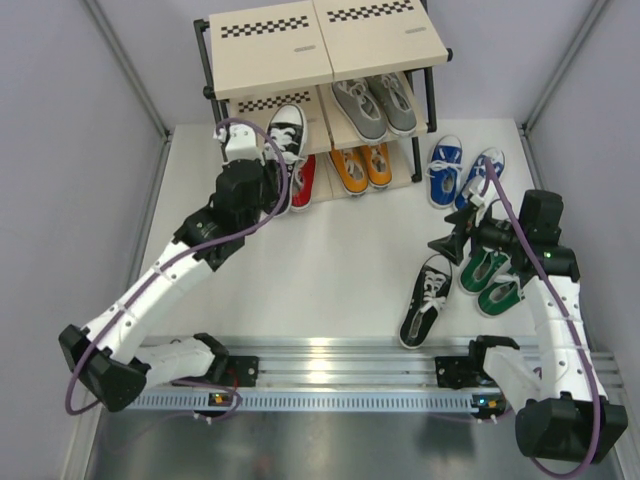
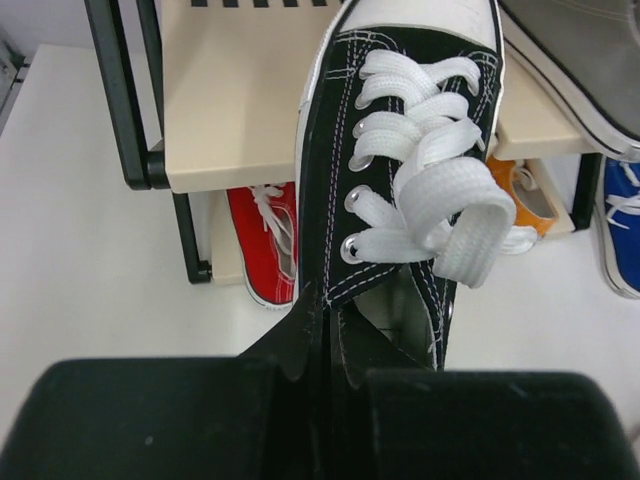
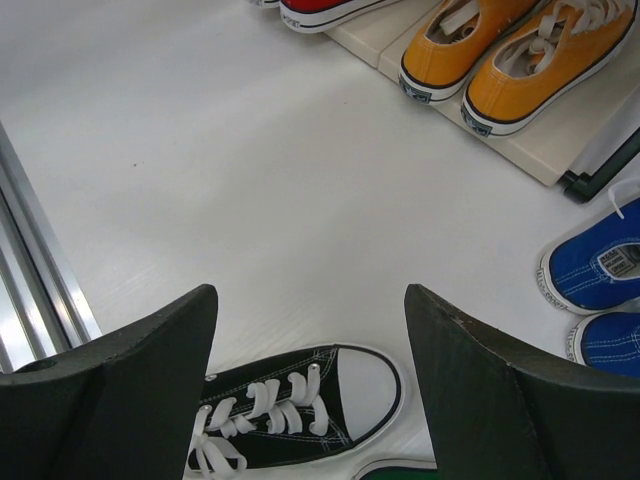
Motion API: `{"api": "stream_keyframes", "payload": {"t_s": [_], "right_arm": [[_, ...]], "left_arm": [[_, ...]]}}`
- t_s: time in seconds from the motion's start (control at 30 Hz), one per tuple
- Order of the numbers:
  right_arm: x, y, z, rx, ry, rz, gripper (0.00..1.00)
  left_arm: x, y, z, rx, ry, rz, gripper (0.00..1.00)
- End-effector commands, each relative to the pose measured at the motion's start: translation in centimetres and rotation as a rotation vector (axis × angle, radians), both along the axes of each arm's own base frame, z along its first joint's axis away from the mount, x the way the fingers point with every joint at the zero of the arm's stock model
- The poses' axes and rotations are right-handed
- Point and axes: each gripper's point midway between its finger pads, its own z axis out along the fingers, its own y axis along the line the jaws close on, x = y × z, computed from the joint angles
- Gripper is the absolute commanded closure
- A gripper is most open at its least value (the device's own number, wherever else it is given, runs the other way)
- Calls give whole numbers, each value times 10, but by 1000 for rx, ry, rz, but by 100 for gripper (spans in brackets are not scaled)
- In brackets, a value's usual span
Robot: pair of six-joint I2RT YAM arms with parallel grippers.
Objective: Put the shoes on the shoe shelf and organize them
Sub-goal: Pick up the shoe at the center of the board, then place the shoe at the shoe shelf.
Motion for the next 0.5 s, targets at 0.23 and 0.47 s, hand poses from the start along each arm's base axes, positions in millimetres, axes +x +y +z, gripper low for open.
{"api": "stream_keyframes", "payload": {"t_s": [0.23,0.47], "right_arm": [[3,0,10,12,-52,17,25],[4,0,8,12,-46,19,25]], "left_arm": [[84,32,65,-183,-214,104,100],[106,41,74,-231,-268,155,100]]}}
